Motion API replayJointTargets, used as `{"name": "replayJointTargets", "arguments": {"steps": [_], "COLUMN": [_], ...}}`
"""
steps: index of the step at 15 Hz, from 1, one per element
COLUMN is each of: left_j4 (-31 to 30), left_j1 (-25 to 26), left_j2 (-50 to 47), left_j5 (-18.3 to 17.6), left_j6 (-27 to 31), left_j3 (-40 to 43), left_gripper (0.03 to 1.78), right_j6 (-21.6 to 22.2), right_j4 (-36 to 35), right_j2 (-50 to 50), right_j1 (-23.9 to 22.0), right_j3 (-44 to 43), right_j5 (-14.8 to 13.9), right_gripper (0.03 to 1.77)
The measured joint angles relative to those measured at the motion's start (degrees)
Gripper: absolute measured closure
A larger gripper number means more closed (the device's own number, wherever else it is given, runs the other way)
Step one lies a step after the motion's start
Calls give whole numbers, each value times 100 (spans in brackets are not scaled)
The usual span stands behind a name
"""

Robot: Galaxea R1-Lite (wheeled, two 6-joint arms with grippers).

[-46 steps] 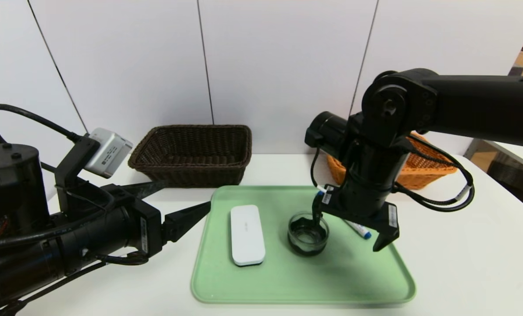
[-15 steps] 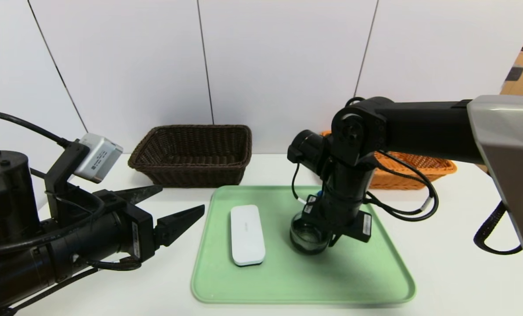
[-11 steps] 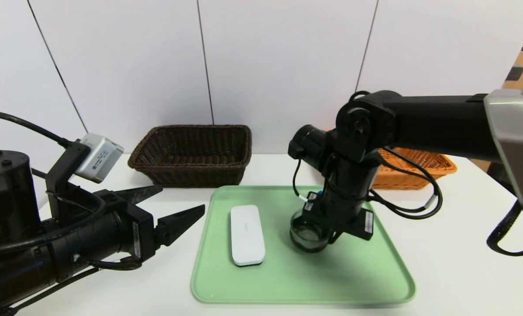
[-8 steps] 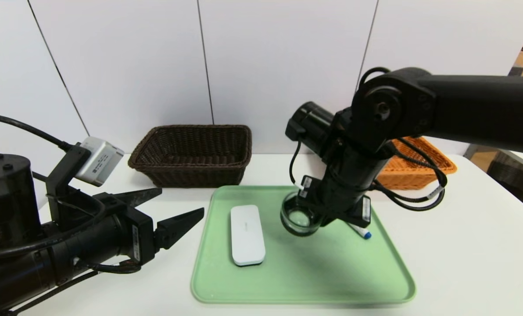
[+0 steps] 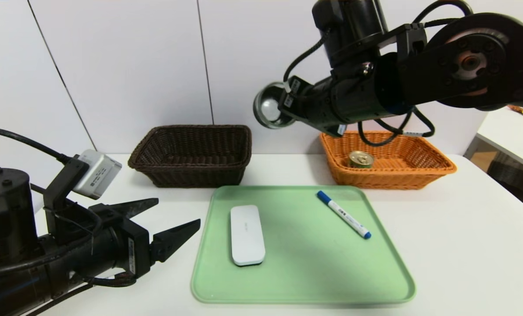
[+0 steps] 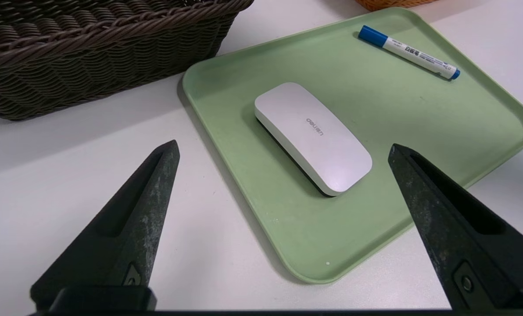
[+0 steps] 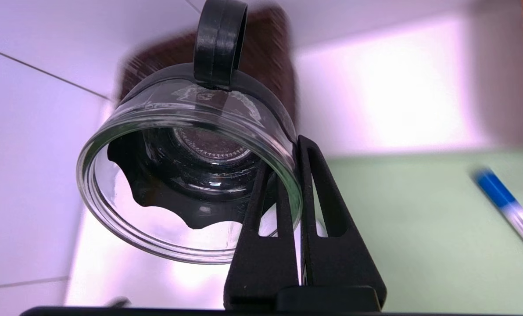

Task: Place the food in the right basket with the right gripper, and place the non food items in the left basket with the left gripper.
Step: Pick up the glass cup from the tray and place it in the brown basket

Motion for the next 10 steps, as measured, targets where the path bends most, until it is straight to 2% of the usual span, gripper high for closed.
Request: {"name": "replayJointTargets", "arguments": {"steps": [3, 6, 10], "left_j4": [6, 0, 5], "left_j1": [-11, -22, -61], "left_j2": [-146, -257, -433], "left_j5": [46, 130, 130], "left_j6": [66, 59, 76], "left_j3": [127, 449, 870], "left_gripper": [12, 12, 12], "right_j6": [-206, -200, -206], "right_j4": [-1336, -2260, -3006], "right_j2": [315, 688, 1329], "right_j1": [9, 30, 6], "right_j3": [2, 2, 2], "right_j5": [262, 521, 658], "right_gripper": [170, 170, 170]}}
